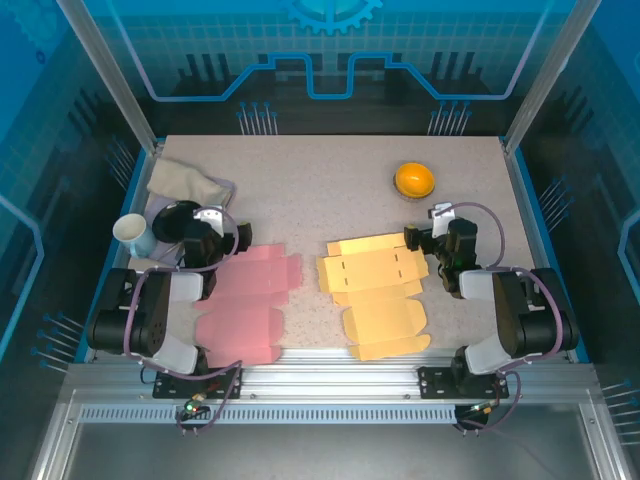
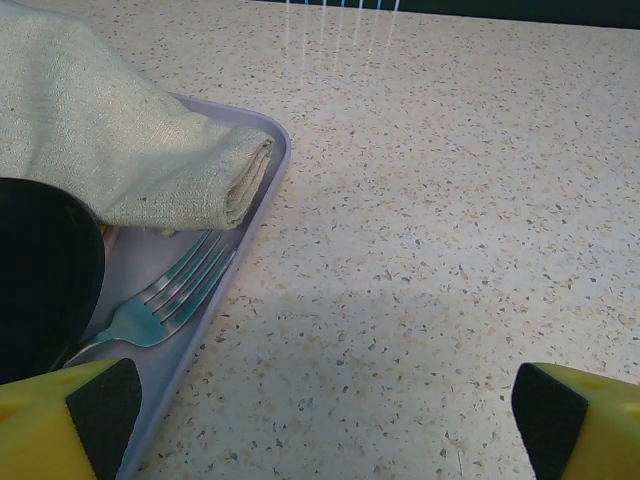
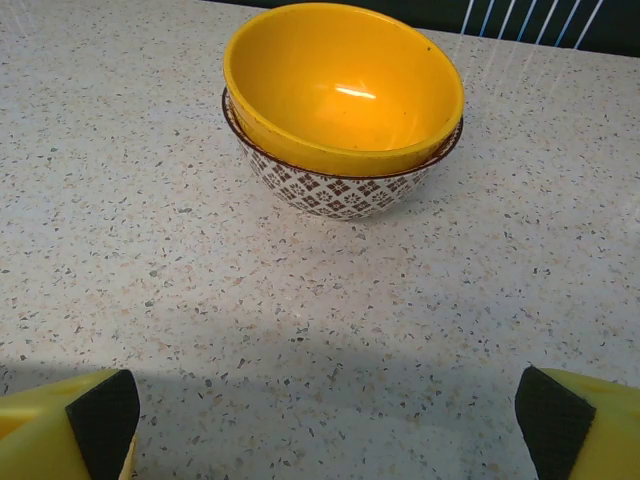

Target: Fold the paper box

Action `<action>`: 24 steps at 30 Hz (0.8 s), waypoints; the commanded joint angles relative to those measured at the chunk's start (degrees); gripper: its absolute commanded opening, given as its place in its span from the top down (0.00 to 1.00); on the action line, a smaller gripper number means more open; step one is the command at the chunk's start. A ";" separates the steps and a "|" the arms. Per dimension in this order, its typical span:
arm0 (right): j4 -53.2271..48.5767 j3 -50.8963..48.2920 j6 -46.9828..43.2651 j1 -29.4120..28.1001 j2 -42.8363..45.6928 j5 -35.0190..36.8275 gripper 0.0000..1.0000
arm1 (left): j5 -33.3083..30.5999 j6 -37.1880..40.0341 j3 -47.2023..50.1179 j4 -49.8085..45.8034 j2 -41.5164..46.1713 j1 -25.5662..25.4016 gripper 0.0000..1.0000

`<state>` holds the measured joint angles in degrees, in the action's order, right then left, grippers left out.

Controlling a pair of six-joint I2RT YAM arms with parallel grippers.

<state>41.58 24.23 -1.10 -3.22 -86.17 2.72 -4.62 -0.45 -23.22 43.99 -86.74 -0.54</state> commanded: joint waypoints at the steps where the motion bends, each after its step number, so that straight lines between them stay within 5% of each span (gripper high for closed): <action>1: 1.13 0.68 0.46 0.00 -0.06 -0.39 0.00 | 1.22 0.56 -0.90 0.37 -0.15 0.01 0.01; 24: 1.13 0.74 0.52 0.24 -0.05 -0.73 0.00 | 1.84 0.37 -0.98 0.27 -0.12 0.36 0.01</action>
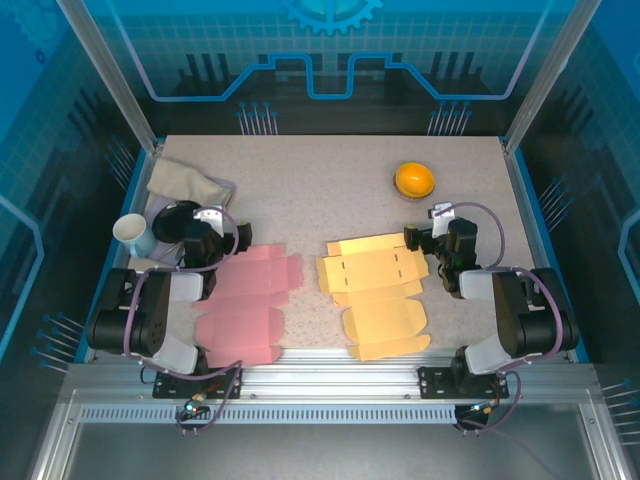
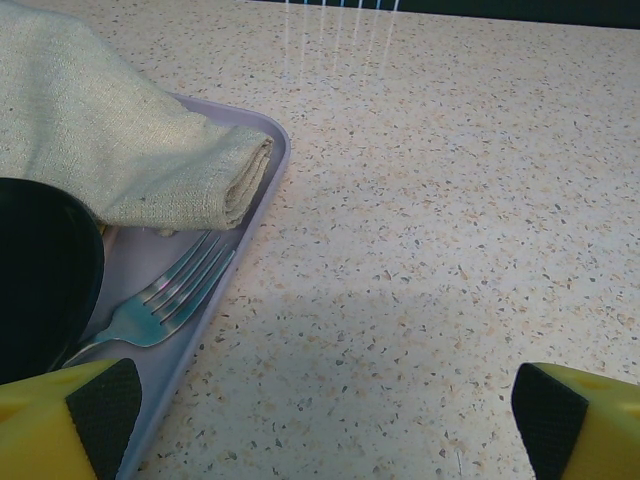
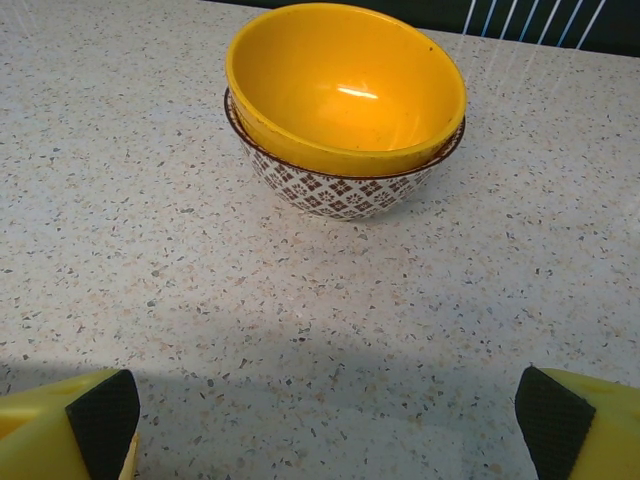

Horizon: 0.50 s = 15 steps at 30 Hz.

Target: Fold the paper box

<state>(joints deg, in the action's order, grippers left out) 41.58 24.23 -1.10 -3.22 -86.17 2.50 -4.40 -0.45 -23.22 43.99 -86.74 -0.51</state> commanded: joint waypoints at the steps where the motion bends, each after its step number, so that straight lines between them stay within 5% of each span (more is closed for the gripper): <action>1: 1.13 0.77 0.53 0.24 -0.05 -0.48 0.00 | 1.73 0.33 -1.01 0.30 -0.14 0.43 0.01; 15: 1.13 0.73 0.35 0.01 -0.05 -0.13 0.00 | 4.03 -0.26 -0.84 0.48 -0.06 1.53 0.01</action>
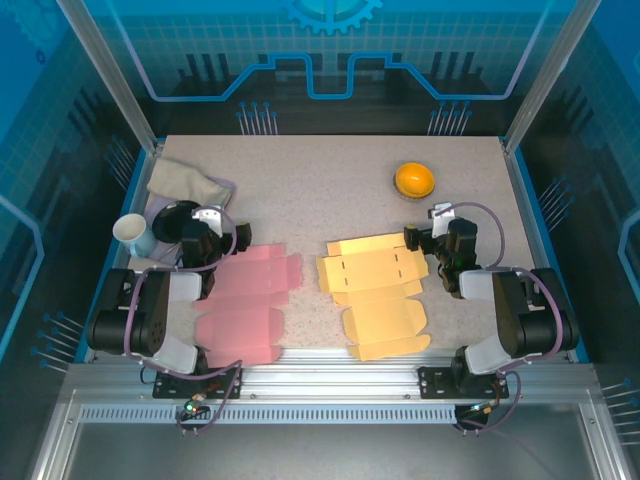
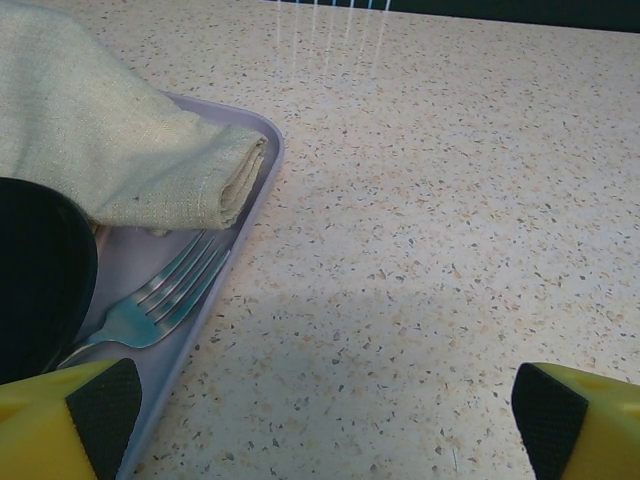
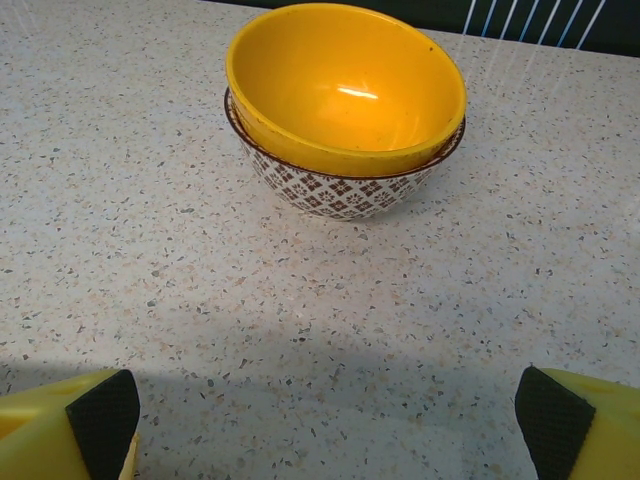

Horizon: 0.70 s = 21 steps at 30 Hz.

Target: Fold the paper box

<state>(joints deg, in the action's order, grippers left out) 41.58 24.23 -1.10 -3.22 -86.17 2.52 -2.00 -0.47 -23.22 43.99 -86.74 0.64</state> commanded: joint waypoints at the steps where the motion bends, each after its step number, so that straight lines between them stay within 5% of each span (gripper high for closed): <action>1: 1.26 0.65 0.39 0.02 0.02 -0.26 0.00 | 1.73 -0.15 -0.89 0.45 0.11 0.42 0.01; 7: -14.60 7.01 -0.57 -2.92 6.65 5.77 0.00 | -6.02 -2.67 -6.78 -17.26 10.91 -0.38 0.01; 9: -19.87 10.06 -1.00 -5.55 8.17 10.19 0.00 | -8.54 -8.18 -10.13 -25.18 14.67 -0.58 0.01; 13: -31.68 17.97 1.03 -7.25 11.27 6.65 0.00 | -6.49 -19.66 -18.40 -42.17 17.90 -2.69 0.01; 21: -50.28 32.01 -0.32 -9.29 17.16 -1.41 0.00 | 2.19 -25.70 -27.99 -63.57 14.01 -19.78 0.09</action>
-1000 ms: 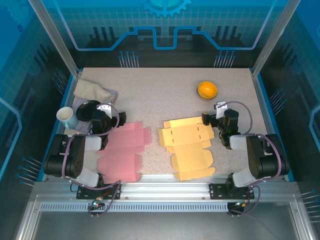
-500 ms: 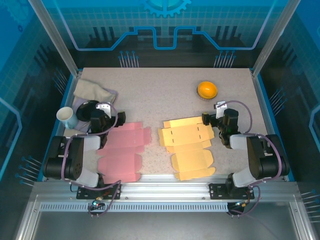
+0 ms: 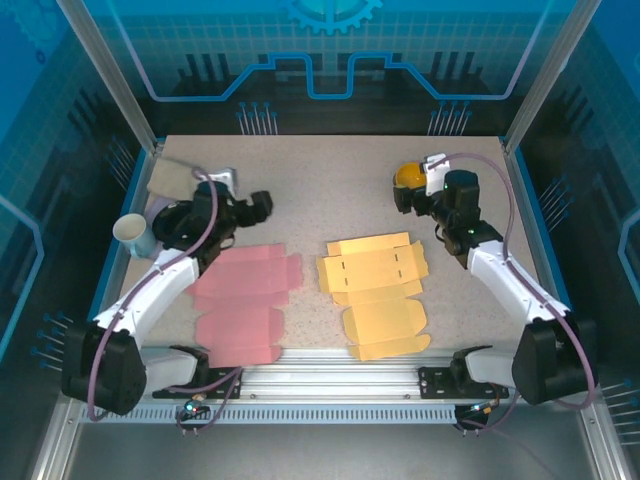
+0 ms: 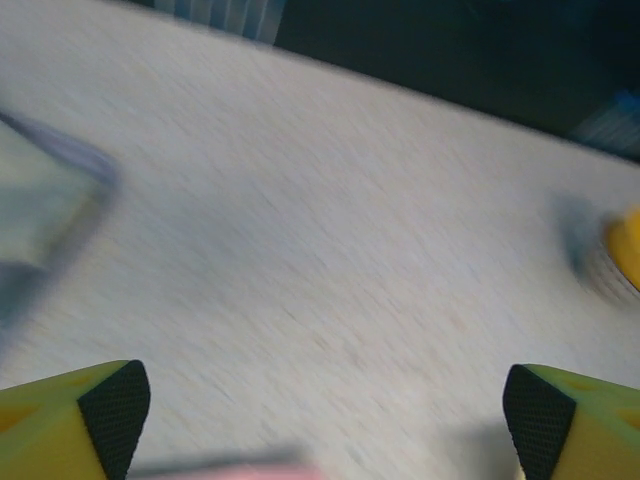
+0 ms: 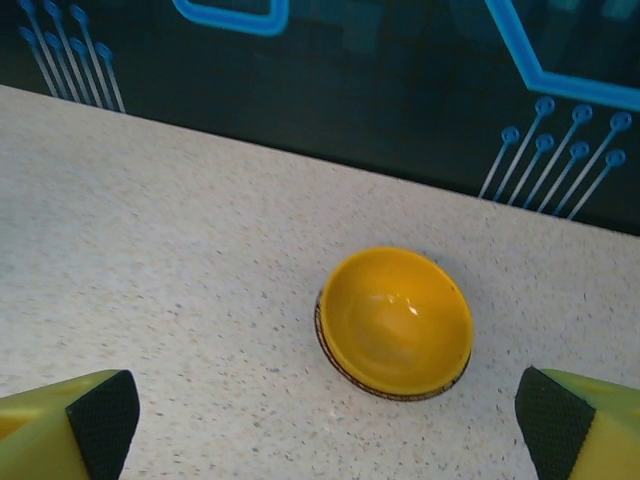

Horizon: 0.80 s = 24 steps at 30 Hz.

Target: Fold the paper box

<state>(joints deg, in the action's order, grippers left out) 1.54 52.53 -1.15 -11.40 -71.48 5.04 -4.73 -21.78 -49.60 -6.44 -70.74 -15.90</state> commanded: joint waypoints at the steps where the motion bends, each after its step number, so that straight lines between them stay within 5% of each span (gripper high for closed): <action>1: -11.87 4.93 -0.15 -1.40 3.04 -4.63 0.00 | 6.51 -5.60 -1.69 -13.76 -2.87 -5.27 0.11; 10: -17.60 7.58 0.36 -2.11 6.66 -7.16 0.00 | 5.95 -12.43 -1.11 -9.73 -11.74 -21.27 0.22; 24: -20.61 9.83 -1.47 -2.33 6.03 -12.51 0.05 | 5.72 -14.24 -5.12 -3.07 -25.69 -24.71 0.56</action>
<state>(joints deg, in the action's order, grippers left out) -17.61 60.34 -1.80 -12.84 -65.60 -5.65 0.51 -35.22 -52.90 -11.75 -95.48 -40.32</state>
